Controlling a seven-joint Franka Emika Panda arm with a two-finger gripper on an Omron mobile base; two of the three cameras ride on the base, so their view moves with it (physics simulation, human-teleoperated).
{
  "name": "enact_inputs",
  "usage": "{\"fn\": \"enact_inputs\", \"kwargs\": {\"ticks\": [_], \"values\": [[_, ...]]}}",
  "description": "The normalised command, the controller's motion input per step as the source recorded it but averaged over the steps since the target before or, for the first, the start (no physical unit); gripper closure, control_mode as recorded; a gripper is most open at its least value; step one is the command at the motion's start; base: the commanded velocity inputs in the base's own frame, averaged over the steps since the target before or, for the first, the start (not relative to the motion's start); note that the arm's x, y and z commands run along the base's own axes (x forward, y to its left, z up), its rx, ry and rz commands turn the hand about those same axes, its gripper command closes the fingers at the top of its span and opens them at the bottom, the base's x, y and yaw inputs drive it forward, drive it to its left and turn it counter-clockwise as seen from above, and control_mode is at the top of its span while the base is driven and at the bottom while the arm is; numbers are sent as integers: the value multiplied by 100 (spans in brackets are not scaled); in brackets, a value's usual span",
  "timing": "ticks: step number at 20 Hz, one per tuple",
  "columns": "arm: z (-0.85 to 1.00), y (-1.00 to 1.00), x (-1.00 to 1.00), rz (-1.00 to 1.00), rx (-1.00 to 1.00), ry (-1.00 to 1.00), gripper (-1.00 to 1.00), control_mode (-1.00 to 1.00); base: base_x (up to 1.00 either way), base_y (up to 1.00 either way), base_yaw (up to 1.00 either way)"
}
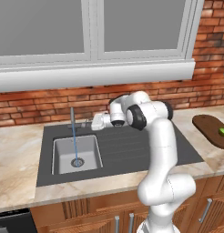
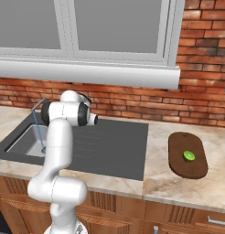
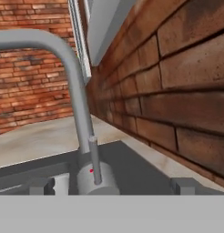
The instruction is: Pick the kiwi from the sink and place it on the cutting board to airdry. Then turn off the sink faucet.
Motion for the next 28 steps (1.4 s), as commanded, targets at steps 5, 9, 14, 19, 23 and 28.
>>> {"fn": "enact_inputs", "kwargs": {"ticks": [5, 9, 14, 19, 23, 28], "values": [[0, 0, 26, 0, 0, 0, -100, -100, 0, 0, 0], [0, 8, 13, 1, 0, 0, -100, -100, 0, 0, 0], [-1, 26, 2, 1, 0, 1, -100, -100, 0, 0, 0], [-6, 45, 10, 0, 0, 2, -100, -100, 0, 0, 0], [-5, 58, 21, 0, 0, 3, -100, -100, 0, 0, 0], [-4, 62, 23, 0, 0, 2, -100, -100, 0, 0, 0]]}}
